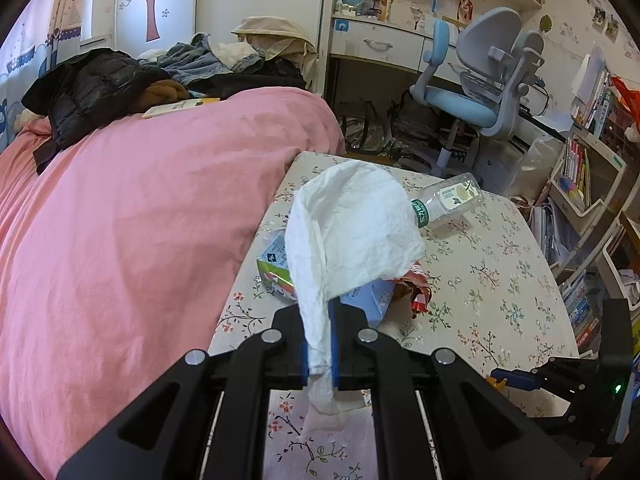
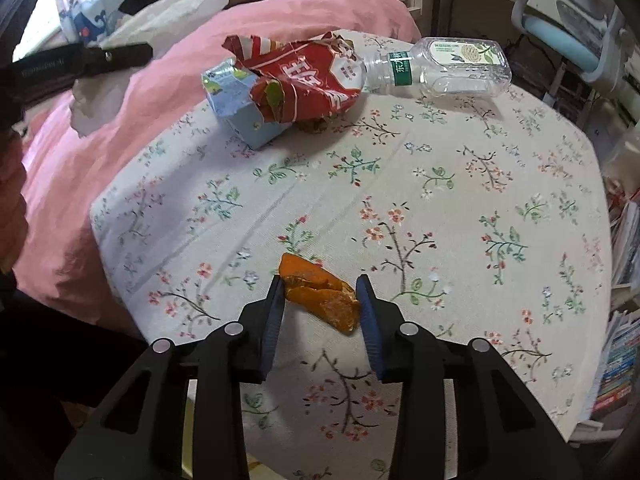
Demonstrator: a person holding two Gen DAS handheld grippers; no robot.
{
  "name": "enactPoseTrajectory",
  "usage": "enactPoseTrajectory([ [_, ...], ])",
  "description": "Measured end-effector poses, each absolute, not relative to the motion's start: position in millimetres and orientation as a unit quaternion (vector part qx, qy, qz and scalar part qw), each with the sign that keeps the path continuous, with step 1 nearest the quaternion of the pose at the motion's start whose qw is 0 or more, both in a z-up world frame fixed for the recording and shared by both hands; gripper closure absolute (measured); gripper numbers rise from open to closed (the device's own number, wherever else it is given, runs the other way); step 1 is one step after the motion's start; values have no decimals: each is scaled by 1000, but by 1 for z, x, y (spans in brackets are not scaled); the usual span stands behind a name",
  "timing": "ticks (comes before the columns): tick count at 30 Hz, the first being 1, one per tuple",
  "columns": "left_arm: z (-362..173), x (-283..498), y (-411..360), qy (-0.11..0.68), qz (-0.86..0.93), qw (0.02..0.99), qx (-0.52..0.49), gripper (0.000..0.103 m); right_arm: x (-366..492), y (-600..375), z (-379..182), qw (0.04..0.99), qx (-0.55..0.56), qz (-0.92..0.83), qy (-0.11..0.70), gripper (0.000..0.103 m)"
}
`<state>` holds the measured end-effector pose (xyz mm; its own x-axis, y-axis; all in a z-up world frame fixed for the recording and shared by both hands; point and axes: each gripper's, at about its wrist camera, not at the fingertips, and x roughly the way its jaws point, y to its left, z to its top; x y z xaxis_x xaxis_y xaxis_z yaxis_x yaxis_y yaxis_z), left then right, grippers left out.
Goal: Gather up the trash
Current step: 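Lift the tissue and peel off the table toward the bin, then lower the tissue and peel over the yellow bin and open both tools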
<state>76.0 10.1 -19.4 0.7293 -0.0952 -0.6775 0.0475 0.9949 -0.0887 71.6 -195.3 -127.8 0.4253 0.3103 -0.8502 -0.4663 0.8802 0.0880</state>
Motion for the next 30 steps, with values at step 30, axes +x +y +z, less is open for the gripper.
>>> enactPoseTrajectory([
  [30,-72,-58,-35,451,-109,886,10,95,-37,-231,-100,856,76,224,459,33],
])
